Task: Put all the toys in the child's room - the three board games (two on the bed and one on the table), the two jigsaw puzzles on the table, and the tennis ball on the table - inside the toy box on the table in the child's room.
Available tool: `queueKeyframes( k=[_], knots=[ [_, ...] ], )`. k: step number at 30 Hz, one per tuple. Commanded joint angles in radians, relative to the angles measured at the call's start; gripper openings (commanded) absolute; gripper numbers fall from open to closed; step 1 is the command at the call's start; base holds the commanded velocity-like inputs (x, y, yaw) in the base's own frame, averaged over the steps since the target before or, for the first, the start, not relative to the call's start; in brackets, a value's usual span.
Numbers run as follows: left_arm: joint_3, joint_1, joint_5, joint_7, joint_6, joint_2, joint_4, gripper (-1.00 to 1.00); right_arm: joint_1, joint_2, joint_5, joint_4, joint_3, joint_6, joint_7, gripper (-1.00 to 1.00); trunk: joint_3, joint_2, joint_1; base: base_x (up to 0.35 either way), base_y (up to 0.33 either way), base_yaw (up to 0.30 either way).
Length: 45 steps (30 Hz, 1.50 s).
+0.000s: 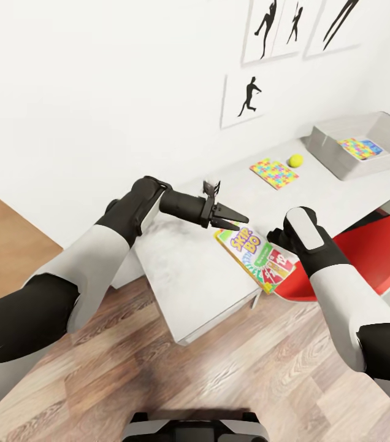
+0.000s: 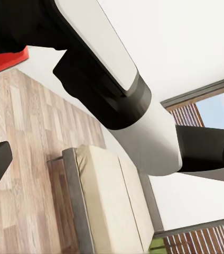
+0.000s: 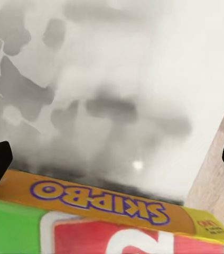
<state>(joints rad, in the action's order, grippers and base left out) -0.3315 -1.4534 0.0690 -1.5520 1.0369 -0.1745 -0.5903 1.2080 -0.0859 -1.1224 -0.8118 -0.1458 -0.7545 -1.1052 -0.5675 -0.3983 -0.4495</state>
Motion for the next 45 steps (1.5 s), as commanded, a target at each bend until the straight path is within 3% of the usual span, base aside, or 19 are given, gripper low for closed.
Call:
queueKeyframes(
  k=[1,45],
  knots=[
    [-0.003,0.001,0.005,-0.002,0.010,0.000,0.001,1.00,0.001,-0.001,-0.008,-0.001,-0.005,-0.006,-0.008,1.00,-0.001,-0.002,-0.001,-0.048,0.102,0.000],
    [-0.003,0.011,-0.001,-0.002,0.010,0.000,0.001,1.00,0.001,0.001,-0.008,-0.001,-0.006,-0.008,-0.008,1.00,-0.001,-0.002,-0.001,-0.057,0.071,0.000]
  ],
)
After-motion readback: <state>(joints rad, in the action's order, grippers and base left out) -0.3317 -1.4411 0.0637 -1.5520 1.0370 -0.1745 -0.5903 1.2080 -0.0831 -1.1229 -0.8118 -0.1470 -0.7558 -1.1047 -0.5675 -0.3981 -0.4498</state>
